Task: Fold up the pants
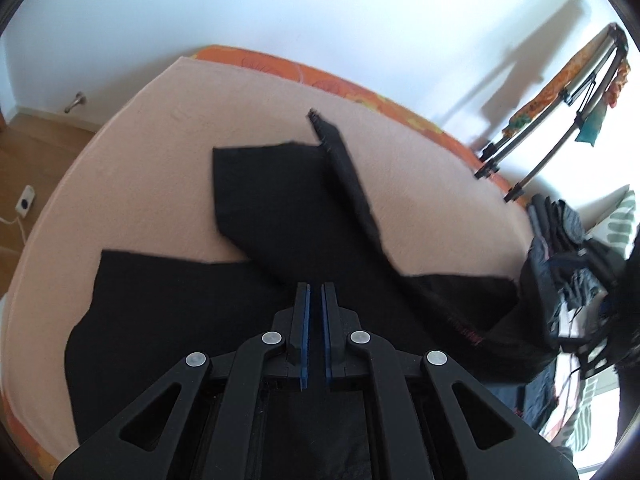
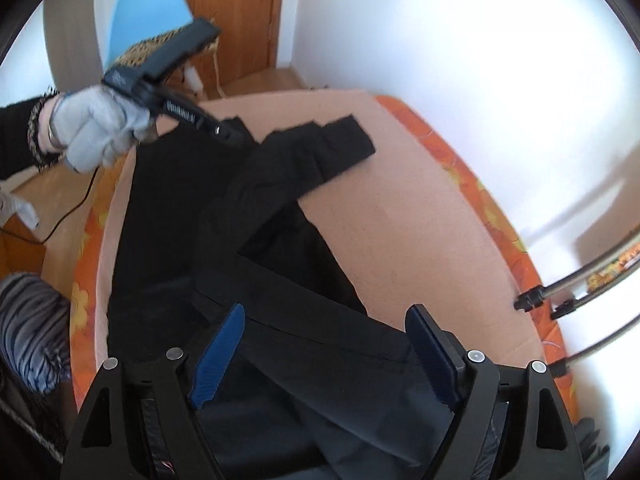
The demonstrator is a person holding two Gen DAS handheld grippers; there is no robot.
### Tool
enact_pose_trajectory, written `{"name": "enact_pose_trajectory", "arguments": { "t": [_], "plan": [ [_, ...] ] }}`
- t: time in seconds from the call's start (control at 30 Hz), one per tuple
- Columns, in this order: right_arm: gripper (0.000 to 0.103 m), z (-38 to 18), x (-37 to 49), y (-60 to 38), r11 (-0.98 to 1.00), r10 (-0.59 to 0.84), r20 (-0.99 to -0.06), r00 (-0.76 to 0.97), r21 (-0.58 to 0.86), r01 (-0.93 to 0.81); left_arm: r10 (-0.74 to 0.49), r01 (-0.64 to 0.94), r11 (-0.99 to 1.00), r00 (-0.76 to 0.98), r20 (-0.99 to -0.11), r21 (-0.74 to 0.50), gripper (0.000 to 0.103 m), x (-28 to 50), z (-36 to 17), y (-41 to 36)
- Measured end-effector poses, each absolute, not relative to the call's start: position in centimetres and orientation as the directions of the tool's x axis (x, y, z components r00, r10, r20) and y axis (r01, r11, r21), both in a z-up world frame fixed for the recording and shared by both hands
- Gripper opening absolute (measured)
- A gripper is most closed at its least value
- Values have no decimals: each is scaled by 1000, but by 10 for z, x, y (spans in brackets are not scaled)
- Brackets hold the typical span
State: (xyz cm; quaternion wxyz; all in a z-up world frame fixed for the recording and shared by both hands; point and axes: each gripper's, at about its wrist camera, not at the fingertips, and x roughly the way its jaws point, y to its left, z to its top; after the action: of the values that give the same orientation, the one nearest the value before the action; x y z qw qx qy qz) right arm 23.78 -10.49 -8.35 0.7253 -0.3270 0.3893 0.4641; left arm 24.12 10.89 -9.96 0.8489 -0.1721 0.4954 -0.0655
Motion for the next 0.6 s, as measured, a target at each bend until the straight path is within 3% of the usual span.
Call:
{"name": "enact_pose_trajectory", "arguments": {
  "t": [0.07,0.13,0.17,0.23,0.3,0.5,0.57,0.6],
  "plan": [
    [80,-94,239,-100,320,395,-887,240,-113,-941,-287,-46,933,504,-815,-357,13,251,-93,106],
    [47,-106,237,-97,295,378,-905,196,-83,-952,-311,-31,926,501,-808,-376,54,263,-91,105],
    [21,-110,236,-98,289,369,-913,175,-66,-955,-343,-26,914,489,-802,-406,60,272,-92,104],
    [16,-116,230,-102,285,364,-914,180,-74,-956,-361,-51,898,483,-797,-438,61,289,-95,104],
    [4,-119,222,-107,293,366,-912,184,-75,-953,-365,-89,885,480,-798,-458,61,306,-101,105],
    [0,-120,204,-114,318,374,-896,238,-117,-941,-308,-140,906,425,-851,-399,61,344,-121,87],
    [0,-119,201,-115,314,372,-892,259,-142,-939,-295,-171,905,409,-864,-390,54,349,-131,85],
    [0,-118,200,-116,307,372,-889,267,-153,-939,-305,-178,898,410,-860,-403,36,351,-134,85]
  ]
}}
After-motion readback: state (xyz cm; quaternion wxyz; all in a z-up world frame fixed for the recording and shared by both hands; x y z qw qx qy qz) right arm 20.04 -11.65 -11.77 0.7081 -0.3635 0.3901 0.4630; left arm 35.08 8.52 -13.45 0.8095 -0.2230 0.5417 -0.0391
